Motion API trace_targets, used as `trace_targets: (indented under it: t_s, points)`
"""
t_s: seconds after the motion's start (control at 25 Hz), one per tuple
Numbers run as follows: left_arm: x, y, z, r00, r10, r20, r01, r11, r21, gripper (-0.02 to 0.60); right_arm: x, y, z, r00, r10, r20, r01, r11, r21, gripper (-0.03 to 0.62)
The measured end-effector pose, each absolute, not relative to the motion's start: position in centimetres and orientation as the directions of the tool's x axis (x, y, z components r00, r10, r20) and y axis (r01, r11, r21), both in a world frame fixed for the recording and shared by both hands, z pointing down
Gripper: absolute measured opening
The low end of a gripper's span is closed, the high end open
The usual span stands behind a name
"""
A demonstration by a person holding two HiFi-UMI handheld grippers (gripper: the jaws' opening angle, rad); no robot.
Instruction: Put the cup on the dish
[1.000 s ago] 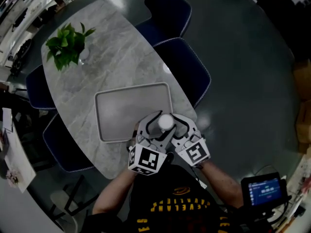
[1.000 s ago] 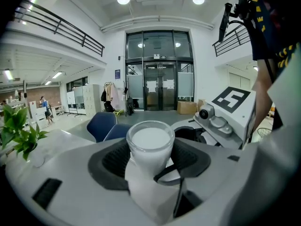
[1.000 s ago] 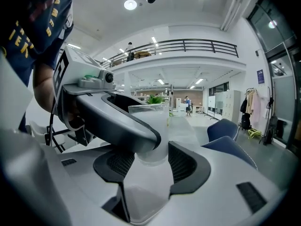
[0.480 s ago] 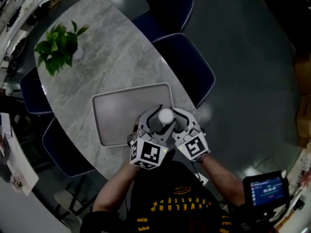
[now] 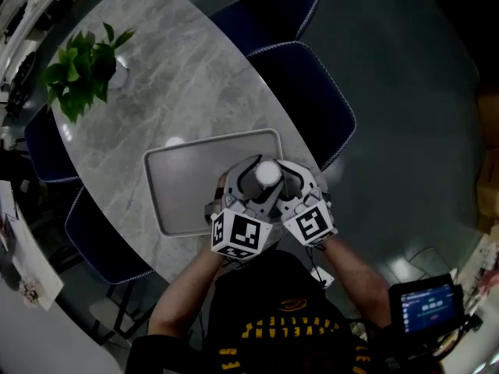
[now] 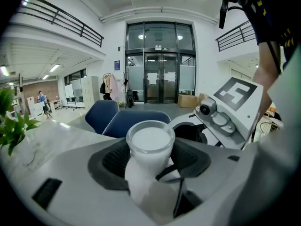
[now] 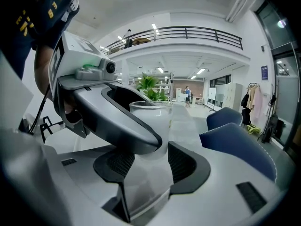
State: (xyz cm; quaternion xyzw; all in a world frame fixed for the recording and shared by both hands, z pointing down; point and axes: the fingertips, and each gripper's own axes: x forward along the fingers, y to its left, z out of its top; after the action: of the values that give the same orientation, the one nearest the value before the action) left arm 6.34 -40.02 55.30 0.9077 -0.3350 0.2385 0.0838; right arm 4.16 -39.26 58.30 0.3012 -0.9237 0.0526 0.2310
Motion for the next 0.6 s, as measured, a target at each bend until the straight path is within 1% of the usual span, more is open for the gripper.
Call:
trace_targets:
  t_s: [0.24,0.6]
  points:
    - [6.2,-41.2,57.7,0.652,-0.557,0.515,-0.647,-0.763,-0.007,0.268,4.1,-40.3,60.9,-0.689,-0.520,0.505,-0.590,0.807,0.026,0.222]
    - [6.0,-42.2,59.9,0.639,-0.545,0.543,-0.636,-0.772,-0.026,0.267,4.1,-41.4,63.0,-0.630,-0.517,0.580,-0.587,0.806,0.080,0.222]
